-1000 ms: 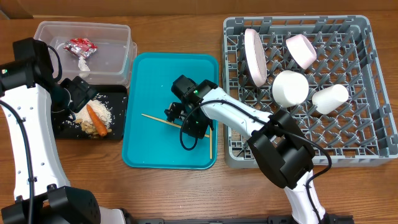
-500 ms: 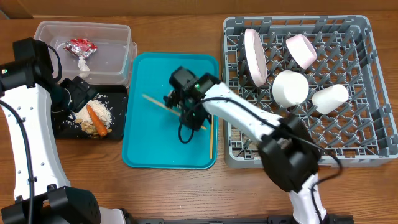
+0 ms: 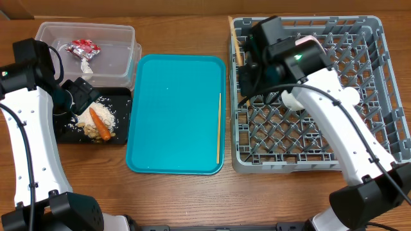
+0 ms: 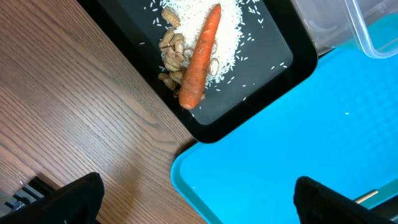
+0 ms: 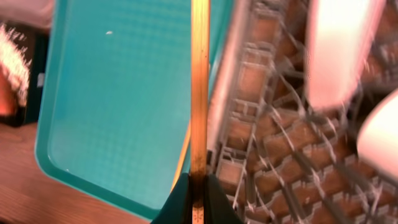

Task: Sort waste into correct bins and load items into the dishwasher
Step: 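Carry the chopstick right and insert it upright into the rack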

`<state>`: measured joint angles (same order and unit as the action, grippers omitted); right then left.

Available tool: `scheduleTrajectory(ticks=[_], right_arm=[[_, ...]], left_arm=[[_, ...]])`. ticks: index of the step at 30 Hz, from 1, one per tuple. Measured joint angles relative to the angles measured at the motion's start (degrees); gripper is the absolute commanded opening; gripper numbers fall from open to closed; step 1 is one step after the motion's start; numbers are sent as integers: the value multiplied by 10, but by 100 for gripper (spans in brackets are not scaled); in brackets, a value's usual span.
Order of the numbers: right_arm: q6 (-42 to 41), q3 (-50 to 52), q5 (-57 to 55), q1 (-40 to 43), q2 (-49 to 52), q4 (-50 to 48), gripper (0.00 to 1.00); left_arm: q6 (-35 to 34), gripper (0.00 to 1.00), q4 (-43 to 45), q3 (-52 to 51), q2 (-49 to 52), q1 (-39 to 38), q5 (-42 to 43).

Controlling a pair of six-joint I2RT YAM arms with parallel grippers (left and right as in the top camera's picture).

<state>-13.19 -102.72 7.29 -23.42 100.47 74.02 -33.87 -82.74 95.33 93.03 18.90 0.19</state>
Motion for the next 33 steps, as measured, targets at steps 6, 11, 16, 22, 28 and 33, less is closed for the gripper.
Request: scheduleTrajectory(ticks=[6, 11, 16, 22, 28, 33], right_arm=[[-42, 50, 23, 16, 0, 2, 4], [-56, 74, 30, 16, 0, 1, 4], [-63, 103, 35, 14, 0, -7, 4], [-78, 156, 61, 0, 0, -51, 4], [-90, 180, 73, 0, 0, -74, 15], [-93, 180, 75, 0, 0, -75, 27]], left_arm=[[0, 99, 0, 0, 0, 0, 0], [3, 99, 0, 0, 0, 0, 0], [7, 99, 0, 0, 0, 0, 0], [9, 99, 1, 0, 0, 0, 0], [9, 100, 0, 0, 0, 0, 0], [9, 99, 0, 0, 0, 0, 0]])
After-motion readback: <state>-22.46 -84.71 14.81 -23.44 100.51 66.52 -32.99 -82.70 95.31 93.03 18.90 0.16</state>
